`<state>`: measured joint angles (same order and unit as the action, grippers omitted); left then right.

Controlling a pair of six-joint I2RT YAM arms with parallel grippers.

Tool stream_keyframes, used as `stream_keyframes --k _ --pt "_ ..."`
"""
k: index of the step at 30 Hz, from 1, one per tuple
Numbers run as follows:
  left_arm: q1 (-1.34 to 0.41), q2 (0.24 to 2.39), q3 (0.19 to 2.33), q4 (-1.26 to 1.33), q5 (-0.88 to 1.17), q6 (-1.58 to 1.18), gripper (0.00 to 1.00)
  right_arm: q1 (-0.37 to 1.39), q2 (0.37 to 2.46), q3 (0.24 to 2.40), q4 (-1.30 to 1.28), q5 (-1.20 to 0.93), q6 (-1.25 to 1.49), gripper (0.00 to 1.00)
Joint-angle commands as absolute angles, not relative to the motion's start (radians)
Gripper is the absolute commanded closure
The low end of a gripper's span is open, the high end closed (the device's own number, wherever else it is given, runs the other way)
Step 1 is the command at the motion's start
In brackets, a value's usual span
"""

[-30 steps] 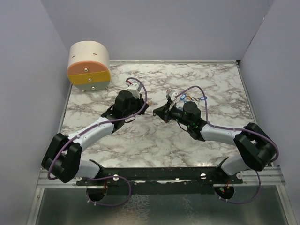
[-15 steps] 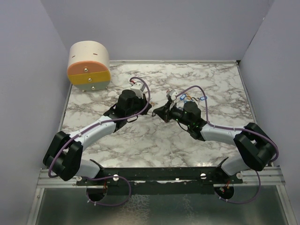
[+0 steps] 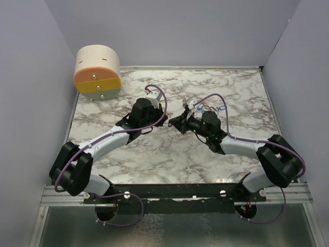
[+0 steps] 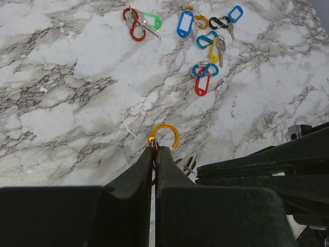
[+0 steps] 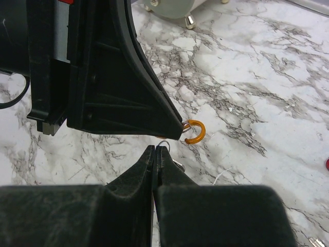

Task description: Put the keys on the keyring

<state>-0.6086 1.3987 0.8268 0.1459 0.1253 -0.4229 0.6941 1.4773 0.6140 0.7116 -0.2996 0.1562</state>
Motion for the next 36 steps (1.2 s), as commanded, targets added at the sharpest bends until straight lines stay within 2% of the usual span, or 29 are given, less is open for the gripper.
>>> stream_keyframes --k 1,18,36 --pt "-0.618 1.405 0.859 0.157 0.147 -0.410 1.00 0.689 1.489 0.627 0.751 -0.280 0.167 0.99" --pt "-0.628 1.412 0.871 0.146 0.161 -0.402 1.00 0.675 1.486 0.619 0.753 -0.233 0.179 0.99" --pt "-0.635 1.405 0.871 0.153 0.147 -0.406 1.00 0.667 1.497 0.622 0.759 -0.280 0.186 0.99"
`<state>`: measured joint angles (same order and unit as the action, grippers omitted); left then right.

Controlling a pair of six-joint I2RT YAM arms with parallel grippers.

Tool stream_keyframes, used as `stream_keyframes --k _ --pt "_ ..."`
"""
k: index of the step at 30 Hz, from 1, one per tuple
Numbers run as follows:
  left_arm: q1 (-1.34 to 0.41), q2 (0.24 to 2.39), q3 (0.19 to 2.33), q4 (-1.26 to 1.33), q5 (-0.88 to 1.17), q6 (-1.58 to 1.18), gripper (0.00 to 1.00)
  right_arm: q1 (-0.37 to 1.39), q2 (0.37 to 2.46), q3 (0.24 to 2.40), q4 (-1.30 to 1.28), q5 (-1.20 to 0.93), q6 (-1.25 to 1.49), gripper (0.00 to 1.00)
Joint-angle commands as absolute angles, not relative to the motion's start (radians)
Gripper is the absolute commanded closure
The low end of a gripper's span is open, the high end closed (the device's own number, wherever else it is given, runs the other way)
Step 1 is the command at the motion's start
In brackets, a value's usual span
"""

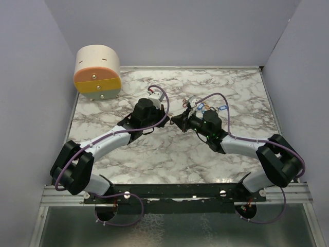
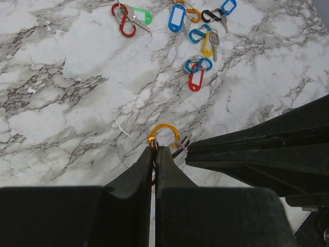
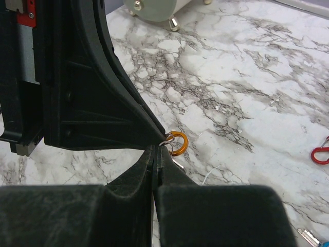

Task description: Put the keys on the keyring

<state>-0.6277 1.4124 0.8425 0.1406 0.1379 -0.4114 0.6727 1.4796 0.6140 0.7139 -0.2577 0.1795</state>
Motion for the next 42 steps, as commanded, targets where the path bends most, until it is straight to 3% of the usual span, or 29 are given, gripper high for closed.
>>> stream_keyframes --k 1,42 --pt "-0.634 1.406 0.871 0.153 0.146 -0.407 1.00 0.667 1.497 0.624 0.759 -0.283 0.187 0.99" --pt "-0.635 1.389 0.865 0.161 0.151 -0.405 1.00 0.666 1.504 0.632 0.734 -0.243 0.186 0.99"
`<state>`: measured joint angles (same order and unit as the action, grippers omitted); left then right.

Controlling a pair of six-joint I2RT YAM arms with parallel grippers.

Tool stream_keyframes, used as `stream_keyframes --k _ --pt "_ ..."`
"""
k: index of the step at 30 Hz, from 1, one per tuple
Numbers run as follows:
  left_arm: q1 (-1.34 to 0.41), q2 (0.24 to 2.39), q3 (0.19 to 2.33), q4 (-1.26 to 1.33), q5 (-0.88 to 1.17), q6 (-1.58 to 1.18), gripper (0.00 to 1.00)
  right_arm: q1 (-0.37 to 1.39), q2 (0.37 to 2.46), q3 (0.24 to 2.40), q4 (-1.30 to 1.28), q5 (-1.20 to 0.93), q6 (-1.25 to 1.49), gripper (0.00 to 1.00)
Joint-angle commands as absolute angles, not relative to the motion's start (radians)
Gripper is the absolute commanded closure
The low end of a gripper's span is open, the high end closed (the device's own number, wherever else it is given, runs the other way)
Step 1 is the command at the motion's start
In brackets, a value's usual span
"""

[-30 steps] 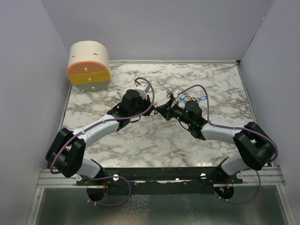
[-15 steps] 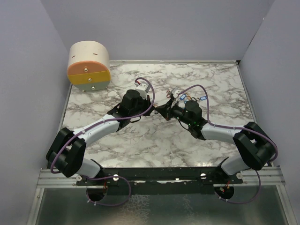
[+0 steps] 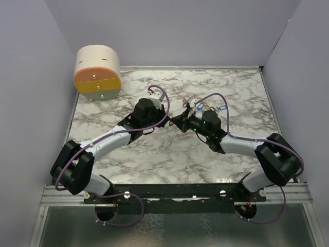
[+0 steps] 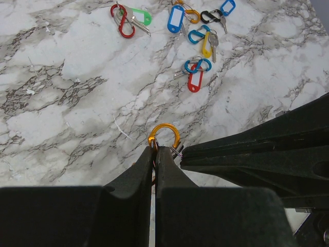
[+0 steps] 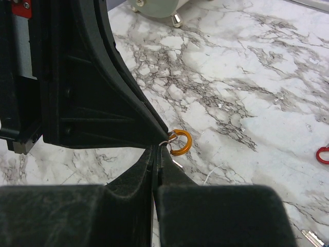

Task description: Put the keys on the keyring

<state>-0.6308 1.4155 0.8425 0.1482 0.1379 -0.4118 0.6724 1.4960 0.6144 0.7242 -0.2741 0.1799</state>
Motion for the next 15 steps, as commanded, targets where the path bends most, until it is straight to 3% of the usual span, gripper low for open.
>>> stream_keyframes --k 1,15 --pt "-0.635 1.390 0.866 0.159 0.152 -0.404 1.00 0.667 1.505 0.632 0.733 -0.239 0.184 0.99" --pt "-0.635 1.384 0.871 0.150 0.167 -0.402 1.00 0.659 1.508 0.629 0.731 -0.207 0.181 0.99"
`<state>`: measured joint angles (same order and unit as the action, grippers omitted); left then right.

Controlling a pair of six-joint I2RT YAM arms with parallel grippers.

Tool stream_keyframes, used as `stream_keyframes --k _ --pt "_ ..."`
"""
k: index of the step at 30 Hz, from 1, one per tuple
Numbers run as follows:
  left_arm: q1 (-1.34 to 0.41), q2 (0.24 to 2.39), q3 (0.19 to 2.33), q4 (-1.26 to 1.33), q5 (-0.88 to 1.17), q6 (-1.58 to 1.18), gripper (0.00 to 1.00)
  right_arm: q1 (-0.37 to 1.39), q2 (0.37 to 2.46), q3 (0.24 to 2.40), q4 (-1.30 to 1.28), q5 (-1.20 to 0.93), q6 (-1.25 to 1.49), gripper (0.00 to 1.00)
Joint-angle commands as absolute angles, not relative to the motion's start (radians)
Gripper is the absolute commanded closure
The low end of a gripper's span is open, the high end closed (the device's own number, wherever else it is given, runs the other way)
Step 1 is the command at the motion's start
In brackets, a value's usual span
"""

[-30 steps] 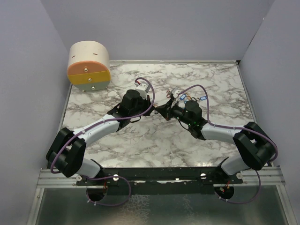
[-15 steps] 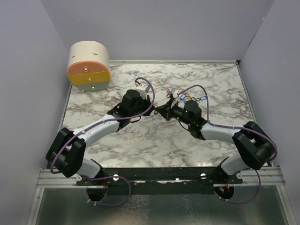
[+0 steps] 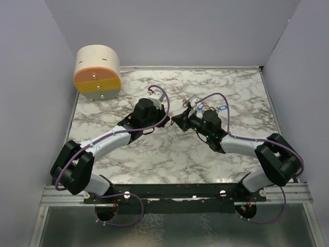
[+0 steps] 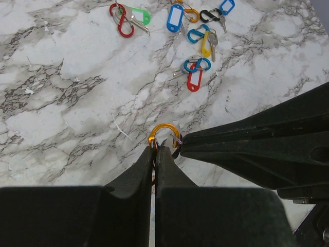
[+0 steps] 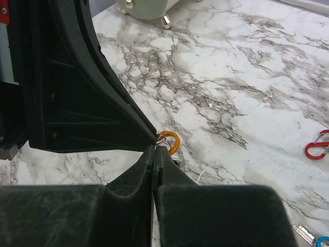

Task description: Put the keys on the keyring

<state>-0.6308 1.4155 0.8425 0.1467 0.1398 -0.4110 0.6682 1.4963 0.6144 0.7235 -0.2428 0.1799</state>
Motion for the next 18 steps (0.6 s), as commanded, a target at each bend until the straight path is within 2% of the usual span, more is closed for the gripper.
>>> stream_keyframes --k 1,18 --pt "-0.635 1.383 0.872 0.149 0.168 -0.402 1.00 0.658 1.508 0.628 0.730 -0.204 0.181 0.99" --pt "-0.638 1.383 0.875 0.145 0.173 -0.402 1.00 0.640 1.509 0.614 0.734 -0.183 0.176 0.99"
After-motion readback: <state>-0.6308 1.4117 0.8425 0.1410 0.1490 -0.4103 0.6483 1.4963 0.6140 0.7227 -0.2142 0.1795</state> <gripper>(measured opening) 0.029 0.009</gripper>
